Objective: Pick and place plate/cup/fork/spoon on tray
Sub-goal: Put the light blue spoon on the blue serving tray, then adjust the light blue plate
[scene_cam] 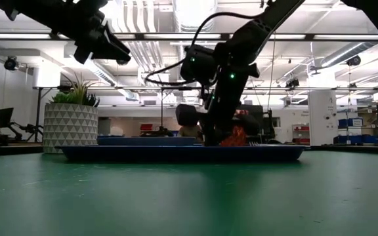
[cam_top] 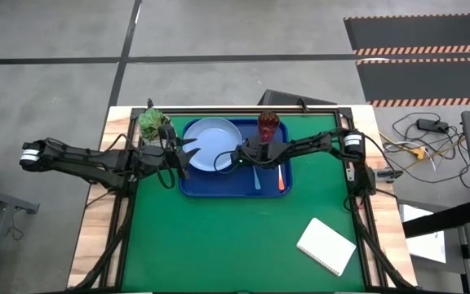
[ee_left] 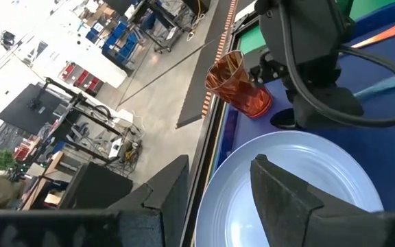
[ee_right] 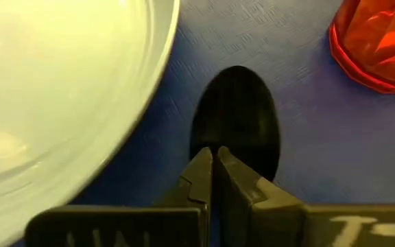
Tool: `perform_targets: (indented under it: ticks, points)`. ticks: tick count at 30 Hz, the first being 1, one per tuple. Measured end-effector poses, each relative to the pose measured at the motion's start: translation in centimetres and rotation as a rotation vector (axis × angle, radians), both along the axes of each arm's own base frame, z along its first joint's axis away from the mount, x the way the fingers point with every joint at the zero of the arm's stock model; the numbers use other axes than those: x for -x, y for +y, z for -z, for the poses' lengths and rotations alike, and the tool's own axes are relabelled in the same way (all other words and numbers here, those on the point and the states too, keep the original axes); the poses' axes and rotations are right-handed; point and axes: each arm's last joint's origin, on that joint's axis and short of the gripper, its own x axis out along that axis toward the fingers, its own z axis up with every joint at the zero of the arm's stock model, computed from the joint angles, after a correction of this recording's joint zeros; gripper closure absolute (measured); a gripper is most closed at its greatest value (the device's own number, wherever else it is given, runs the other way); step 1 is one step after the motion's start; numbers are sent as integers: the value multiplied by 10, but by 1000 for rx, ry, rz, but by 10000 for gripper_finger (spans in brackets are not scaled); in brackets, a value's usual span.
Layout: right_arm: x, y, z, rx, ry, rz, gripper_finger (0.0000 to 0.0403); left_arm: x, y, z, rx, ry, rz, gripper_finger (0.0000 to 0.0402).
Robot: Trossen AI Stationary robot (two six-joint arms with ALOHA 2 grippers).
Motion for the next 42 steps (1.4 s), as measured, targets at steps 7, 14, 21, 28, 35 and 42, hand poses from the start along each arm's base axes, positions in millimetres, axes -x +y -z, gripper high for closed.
perform_targets:
  ticks: [7,14,21,28,35,42]
  points:
    - [0,0,3,2,11,-3,394,0,0,0,0,0,0,265]
    - [2,0,0,-6,25,-6,394,0,0,0,-1,0,-1,265]
    - [4,1,-2,-11,37,1,394,0,0,0,-2,1,-4,265]
    - [5,1,-6,-6,37,-13,394,0,0,0,-2,1,-4,265]
    - [7,6,-26,8,-2,-38,394,0,0,0,-1,1,-4,265]
    - [11,27,-51,41,-3,-149,394,0,0,0,0,1,-4,265]
